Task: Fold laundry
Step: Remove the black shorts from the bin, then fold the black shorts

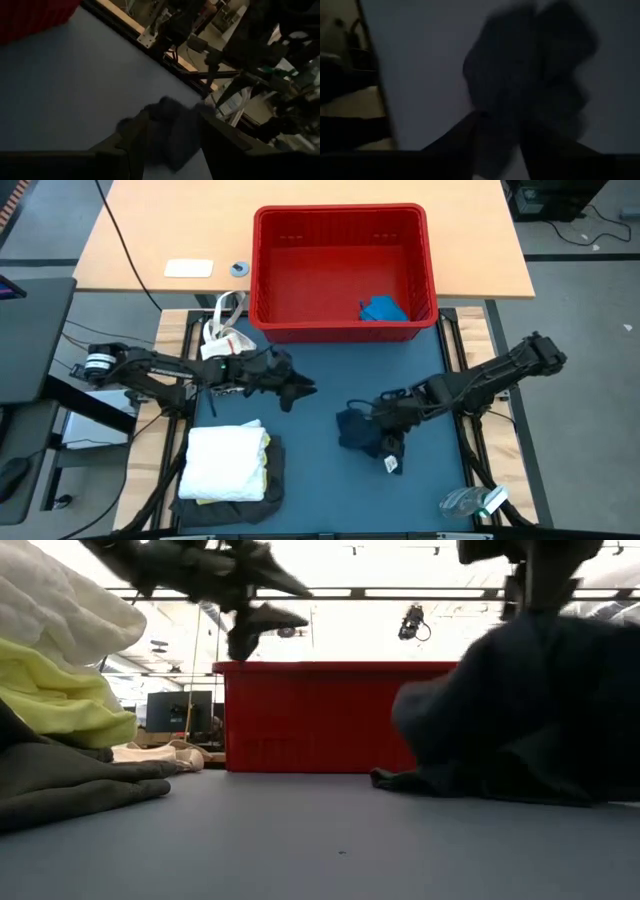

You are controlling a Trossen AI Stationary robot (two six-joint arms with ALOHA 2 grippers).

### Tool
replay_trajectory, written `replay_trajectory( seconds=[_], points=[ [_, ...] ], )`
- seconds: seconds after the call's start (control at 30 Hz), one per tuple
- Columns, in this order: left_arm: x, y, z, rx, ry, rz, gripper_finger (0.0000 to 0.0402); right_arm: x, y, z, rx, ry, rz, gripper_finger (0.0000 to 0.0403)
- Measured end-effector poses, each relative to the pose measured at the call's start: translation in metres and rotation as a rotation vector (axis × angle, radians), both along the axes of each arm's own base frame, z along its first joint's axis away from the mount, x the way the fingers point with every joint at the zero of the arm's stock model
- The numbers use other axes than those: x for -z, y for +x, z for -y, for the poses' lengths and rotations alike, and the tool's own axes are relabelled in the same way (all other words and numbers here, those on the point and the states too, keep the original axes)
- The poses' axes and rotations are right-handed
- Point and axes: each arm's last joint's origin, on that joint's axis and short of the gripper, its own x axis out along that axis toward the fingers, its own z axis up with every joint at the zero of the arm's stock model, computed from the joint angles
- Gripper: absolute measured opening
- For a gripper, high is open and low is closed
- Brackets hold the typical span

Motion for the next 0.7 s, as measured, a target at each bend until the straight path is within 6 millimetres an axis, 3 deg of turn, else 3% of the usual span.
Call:
replay_trajectory(
  seconds=[0.17, 0.3, 0.5, 0.7],
  points=[
    [-0.001, 0.042, 0.001, 0.021, 0.040, -0.029, 0.0178, 0.011, 0.002, 0.011, -0.168, -0.193, 0.053, 0.0215],
    [0.011, 0.084, 0.013, 0.084, 0.030, -0.090, 0.0201, 0.029, -0.007, 0.022, -0.104, -0.240, -0.076, 0.0260],
    [0.038, 0.124, 0.043, 0.304, 0.067, -0.264, 0.0228, 0.034, -0.029, 0.018, -0.124, -0.168, -0.092, 0.0252],
    [0.049, 0.126, 0.062, 0.381, 0.133, -0.367, 0.0229, 0.052, -0.051, 0.006, -0.049, -0.004, 0.026, 0.0228]
  ],
)
